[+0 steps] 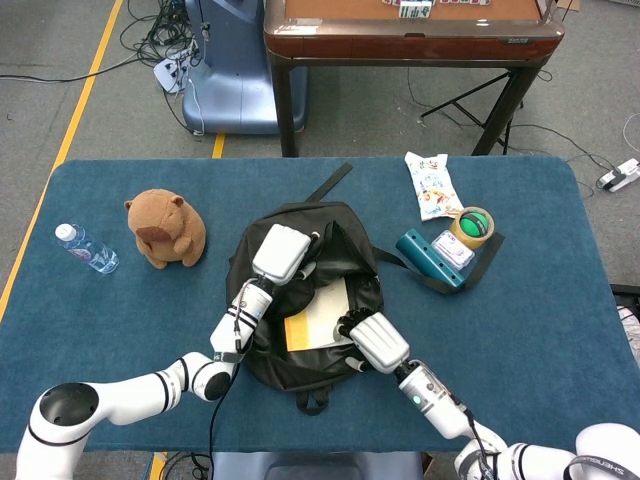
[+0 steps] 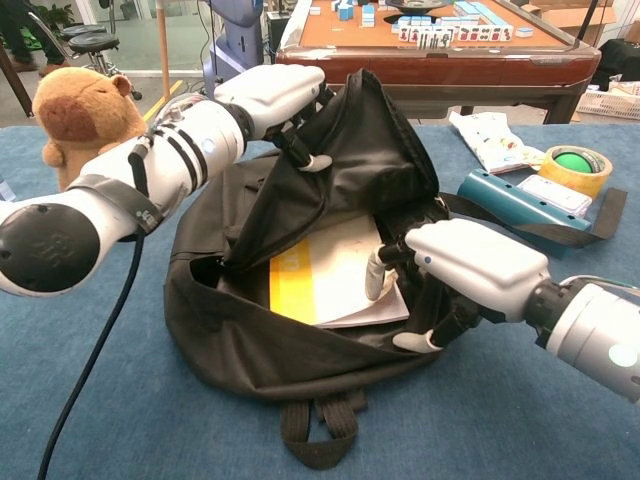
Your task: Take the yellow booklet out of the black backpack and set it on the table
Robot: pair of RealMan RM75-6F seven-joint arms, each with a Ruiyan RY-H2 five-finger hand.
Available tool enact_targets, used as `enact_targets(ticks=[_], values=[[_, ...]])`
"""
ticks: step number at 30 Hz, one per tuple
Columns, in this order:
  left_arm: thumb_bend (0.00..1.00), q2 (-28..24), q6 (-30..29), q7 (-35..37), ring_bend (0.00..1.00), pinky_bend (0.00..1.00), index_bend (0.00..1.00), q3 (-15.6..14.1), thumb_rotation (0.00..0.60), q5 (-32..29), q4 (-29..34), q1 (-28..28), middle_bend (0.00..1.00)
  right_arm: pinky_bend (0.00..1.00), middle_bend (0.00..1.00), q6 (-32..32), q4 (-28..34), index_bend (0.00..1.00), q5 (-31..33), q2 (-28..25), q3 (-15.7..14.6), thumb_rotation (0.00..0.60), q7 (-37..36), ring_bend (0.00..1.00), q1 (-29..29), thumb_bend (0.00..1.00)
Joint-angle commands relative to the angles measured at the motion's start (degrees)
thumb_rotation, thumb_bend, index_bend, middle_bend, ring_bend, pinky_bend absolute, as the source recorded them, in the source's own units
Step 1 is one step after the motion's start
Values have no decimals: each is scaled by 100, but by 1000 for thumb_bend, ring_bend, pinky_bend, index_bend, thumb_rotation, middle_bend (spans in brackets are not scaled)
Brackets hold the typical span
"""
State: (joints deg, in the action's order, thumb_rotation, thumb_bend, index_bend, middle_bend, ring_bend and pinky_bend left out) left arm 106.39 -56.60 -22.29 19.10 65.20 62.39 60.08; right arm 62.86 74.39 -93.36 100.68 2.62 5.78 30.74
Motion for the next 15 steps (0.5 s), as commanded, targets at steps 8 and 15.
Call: enact_targets(ticks=[8,15], values=[[327,-49,-14,40,730,664,663,10,600,16,-3,-10,800,322,356,-82,-330,407,152,379,187,600,126,267,246,10],[328,-62,-27,24,730,664,661,-17,600,39,40,-15,800,322,351,-186,-542,401,266,591,187,600,209,257,349,10]])
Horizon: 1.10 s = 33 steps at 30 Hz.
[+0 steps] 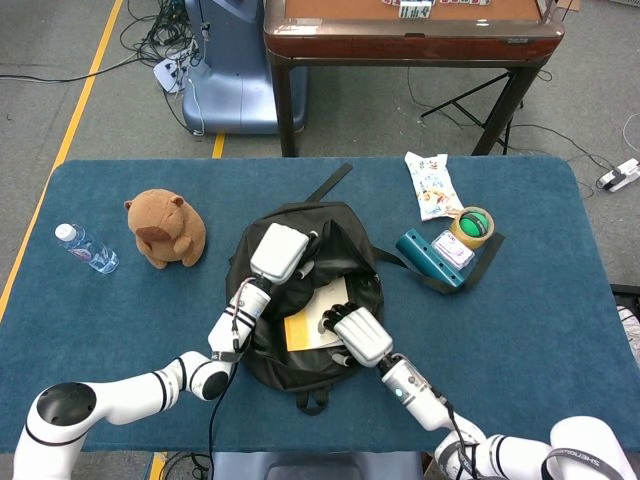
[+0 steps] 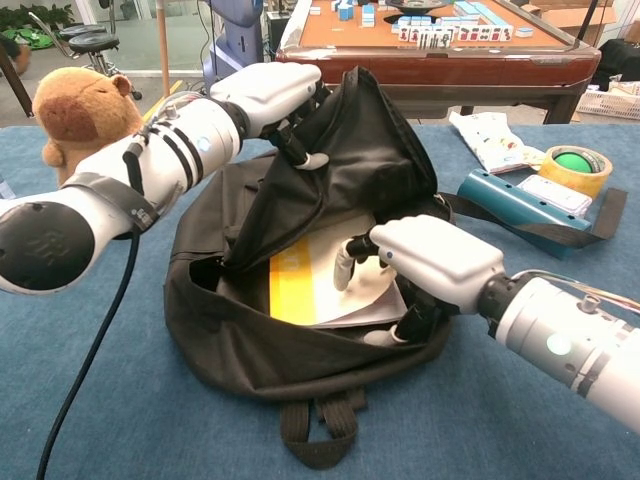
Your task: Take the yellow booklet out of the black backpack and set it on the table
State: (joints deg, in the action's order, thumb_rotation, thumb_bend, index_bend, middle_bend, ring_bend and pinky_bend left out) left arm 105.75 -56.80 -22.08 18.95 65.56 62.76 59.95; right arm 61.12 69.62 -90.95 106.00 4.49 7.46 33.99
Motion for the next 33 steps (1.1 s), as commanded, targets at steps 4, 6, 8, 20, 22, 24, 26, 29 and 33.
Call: enact_targets(ticks=[4,6,8,20,22,24,26,29,33], values=[[328,-3,-16,1,730,664,661,-6,600,7,17,-7,799,322,350,-19,-240,399,106,226,64,600,82,254,86,9],[328,-9,-24,-3,730,664,660,-8,600,11,26,-10,799,322,350,-39,-312,399,139,282,85,600,104,254,117,10],[328,-16,-30,-4,730,664,660,-10,600,15,33,-13,800,322,350,-66,-385,398,166,337,93,600,118,254,152,11],[327,-13,-19,6,729,664,658,-11,600,-25,-17,-36,800,322,350,54,-885,399,149,685,115,600,43,254,300,140],[328,-27,-19,11,729,664,657,-22,600,-8,-28,-39,800,322,350,117,-999,399,113,742,100,600,-22,254,312,196],[328,-35,-15,25,729,664,657,-26,600,0,-36,-41,800,322,354,155,-1093,398,86,786,81,600,-83,256,323,256],[328,-42,-7,33,729,664,657,-29,600,6,-47,-41,799,322,360,236,-1225,398,27,847,53,600,-148,257,335,290],[328,-51,-5,29,729,664,657,-41,600,20,-60,-42,800,323,372,367,-1434,399,-51,949,21,600,-273,261,347,352],[327,-69,-5,29,729,664,656,-49,600,26,-65,-51,799,324,390,466,-1687,398,-106,1051,1,600,-414,283,374,417]])
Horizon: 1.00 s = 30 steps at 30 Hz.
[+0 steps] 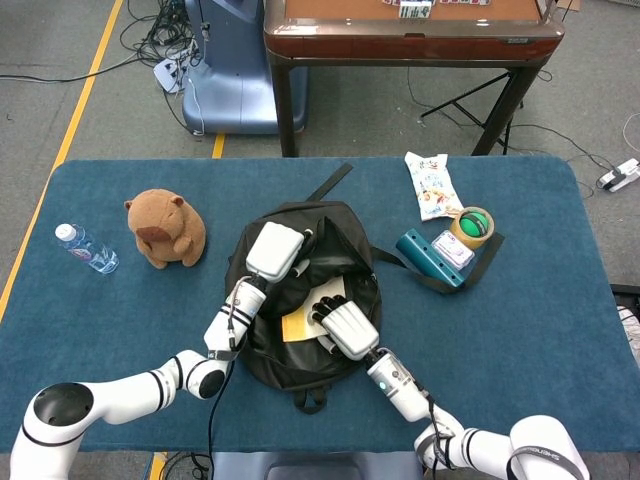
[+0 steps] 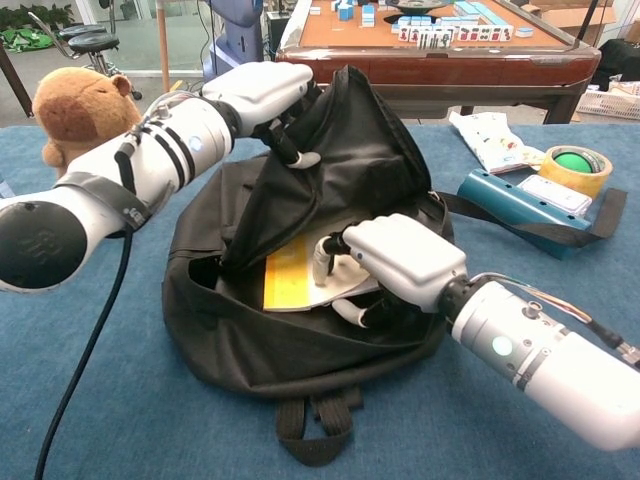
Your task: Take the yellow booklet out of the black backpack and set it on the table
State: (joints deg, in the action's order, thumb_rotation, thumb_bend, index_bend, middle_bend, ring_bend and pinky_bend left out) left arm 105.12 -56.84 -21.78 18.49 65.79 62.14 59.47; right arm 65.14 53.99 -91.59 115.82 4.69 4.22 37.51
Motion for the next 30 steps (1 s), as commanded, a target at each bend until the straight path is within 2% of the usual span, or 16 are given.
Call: enact_targets(ticks=[1,5,9,16,22,30], values=[[328,-11,0,0,729,664,656,-1,600,-1,-1,-6,800,324,395,101,-184,399,-59,93,-18,600,-132,287,32,427],[327,-36,-4,2,729,664,656,5,600,5,5,-8,800,328,427,225,-371,443,-129,164,-28,600,-273,322,70,490],[328,-71,2,-4,729,664,655,41,600,-30,43,-6,800,387,502,359,-582,540,-188,245,-36,600,-389,387,101,562],[327,-155,-3,5,728,664,655,114,600,-112,142,-20,800,450,591,735,-648,679,-355,150,-93,600,-593,480,89,592],[327,-224,-14,3,728,664,654,132,600,-169,231,-49,800,470,613,1165,-67,704,-538,-373,-79,600,-609,516,71,594],[328,-288,1,-75,727,664,649,110,600,-250,380,-79,800,478,630,1603,1239,726,-670,-1253,59,600,-453,540,-12,594]])
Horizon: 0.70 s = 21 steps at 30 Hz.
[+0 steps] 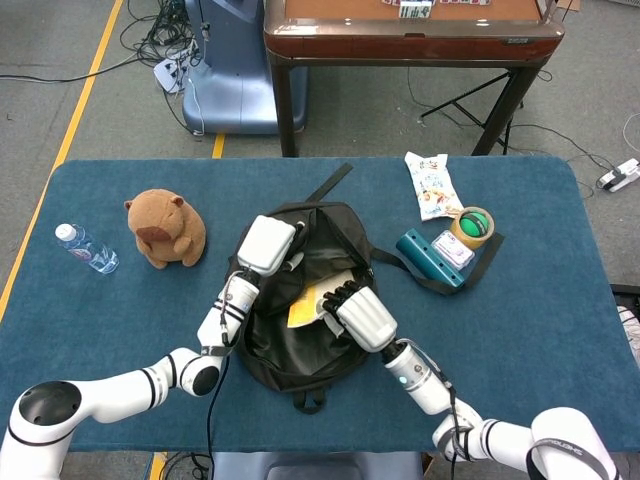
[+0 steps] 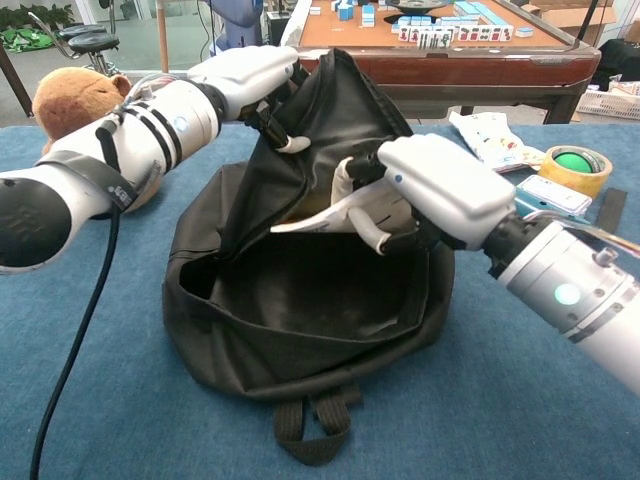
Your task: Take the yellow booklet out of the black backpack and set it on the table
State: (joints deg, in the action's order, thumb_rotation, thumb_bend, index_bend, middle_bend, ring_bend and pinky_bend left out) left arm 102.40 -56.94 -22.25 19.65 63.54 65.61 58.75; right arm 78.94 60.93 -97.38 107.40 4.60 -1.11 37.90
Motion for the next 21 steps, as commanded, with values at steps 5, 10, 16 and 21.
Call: enact_targets(ticks=[5,10,16,21], values=[[327,-79,-1,-90,726,663,644,13,600,-90,170,-18,799,482,635,493,1451,733,-229,-1057,95,600,120,542,-166,594],[328,-166,5,-125,722,664,634,8,600,-182,430,-63,799,484,635,823,2294,733,-312,-1731,212,600,139,547,-334,594],[325,-356,99,-224,706,662,598,-55,600,-416,962,-169,767,493,635,1098,3094,733,-201,-2487,469,600,32,549,-540,594],[305,-680,198,-565,661,632,539,-196,600,-718,1662,-256,708,494,635,1245,3484,733,-62,-3087,649,600,-37,549,-733,594]])
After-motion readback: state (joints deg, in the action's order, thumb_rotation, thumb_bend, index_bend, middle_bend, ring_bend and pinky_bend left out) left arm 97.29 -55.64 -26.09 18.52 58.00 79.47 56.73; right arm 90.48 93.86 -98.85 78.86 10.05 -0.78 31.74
